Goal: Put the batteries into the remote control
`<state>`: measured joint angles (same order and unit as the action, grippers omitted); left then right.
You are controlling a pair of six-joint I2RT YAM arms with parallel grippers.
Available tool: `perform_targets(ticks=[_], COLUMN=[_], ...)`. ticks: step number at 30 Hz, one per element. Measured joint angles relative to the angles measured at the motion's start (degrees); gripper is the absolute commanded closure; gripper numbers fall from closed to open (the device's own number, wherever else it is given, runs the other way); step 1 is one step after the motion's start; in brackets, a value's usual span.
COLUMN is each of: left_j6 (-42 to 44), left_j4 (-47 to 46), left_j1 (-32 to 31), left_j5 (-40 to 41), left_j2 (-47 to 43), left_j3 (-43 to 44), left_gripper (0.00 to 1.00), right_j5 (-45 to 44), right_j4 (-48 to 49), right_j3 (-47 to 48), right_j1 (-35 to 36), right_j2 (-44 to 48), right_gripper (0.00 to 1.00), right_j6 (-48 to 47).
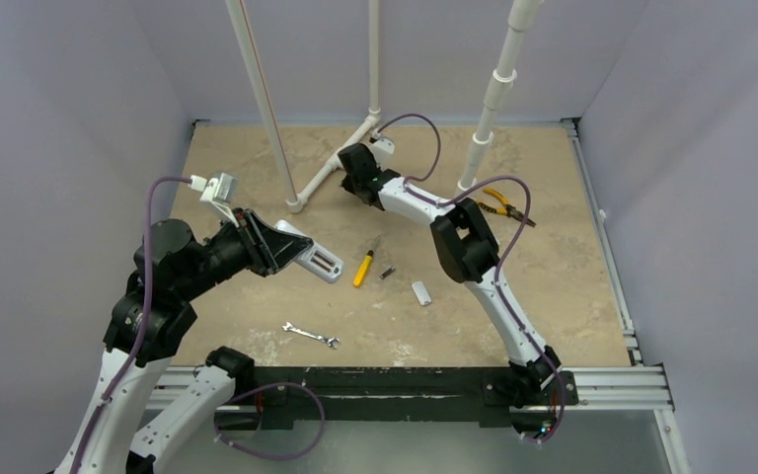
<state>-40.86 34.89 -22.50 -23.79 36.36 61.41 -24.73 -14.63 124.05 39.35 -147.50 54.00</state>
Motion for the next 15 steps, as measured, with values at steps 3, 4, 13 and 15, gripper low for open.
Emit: perform_targets(ticks=[3,4,13,15], left_j6=[0.0,0.0,0.0,0.0], left_j4=[0.0,0.0,0.0,-0.1], left_j1=[0.0,0.0,0.0,0.0], left_j5=[0.0,0.0,0.0,0.0], left_j2=[0.1,0.1,0.3,0.5], left_j3=[0.0,0.0,0.0,0.0], left_gripper=[1.00,1.00,1.00,1.00], right_j5=[-0.3,-0.3,-2.7,-2.3], right_j4=[0.6,0.9,5.6,8.6], right_j3=[-3.7,-4.5,-18.0,-20.3], right_j1=[0.0,0.0,0.3,0.4], right_j2=[2.2,2.7,10.8,12.1], right_gripper=[0.82,0.82,0.80,0.80], right_j6=[-0.1,-0.2,-4.1,-5.3])
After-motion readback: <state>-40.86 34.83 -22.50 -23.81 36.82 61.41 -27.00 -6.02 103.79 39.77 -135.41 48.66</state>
